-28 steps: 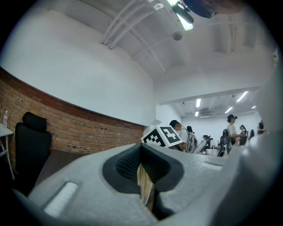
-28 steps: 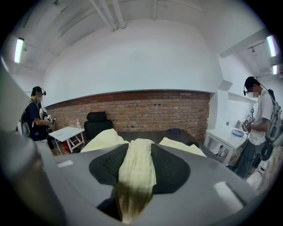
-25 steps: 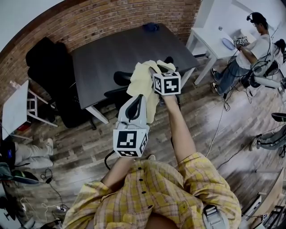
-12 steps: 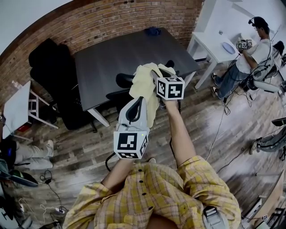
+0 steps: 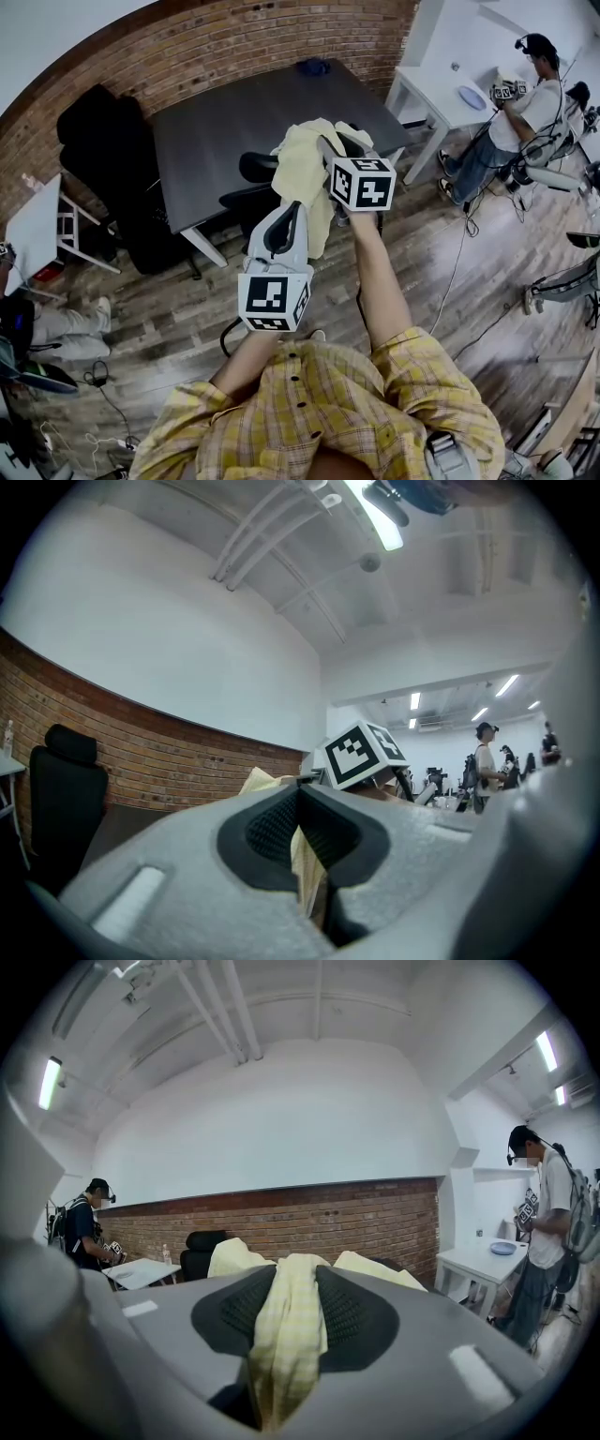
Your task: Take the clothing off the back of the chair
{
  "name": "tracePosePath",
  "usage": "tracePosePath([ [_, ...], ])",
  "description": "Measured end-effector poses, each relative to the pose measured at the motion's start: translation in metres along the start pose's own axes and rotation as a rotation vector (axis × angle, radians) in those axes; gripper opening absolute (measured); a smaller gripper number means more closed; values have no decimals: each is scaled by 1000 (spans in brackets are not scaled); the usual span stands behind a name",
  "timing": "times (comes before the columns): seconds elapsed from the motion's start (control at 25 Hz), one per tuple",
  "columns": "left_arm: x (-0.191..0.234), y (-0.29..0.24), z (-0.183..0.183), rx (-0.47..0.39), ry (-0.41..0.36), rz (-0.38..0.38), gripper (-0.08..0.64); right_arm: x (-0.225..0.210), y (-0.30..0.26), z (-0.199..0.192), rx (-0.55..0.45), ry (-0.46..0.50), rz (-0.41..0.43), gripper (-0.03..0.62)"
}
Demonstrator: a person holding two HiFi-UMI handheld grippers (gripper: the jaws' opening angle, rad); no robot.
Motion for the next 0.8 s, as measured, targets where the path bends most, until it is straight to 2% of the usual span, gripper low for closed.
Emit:
tracePosePath([
  [0.56,-3,21,4,-30,9,-20,0,28,60,8,-160,-7,0,143],
  [0.8,-16,22,10,-32,3,-26,0,28,92,8,-208,-4,-5,144],
])
Point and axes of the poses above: the fingertips, and each gripper's own axes: y backward along the fingers, x to its left, z out of its top, the point moved 10 cm from there along y, backward along the fingers, and after that the axes turned 13 degrees about -y, right-handed, at the moved point
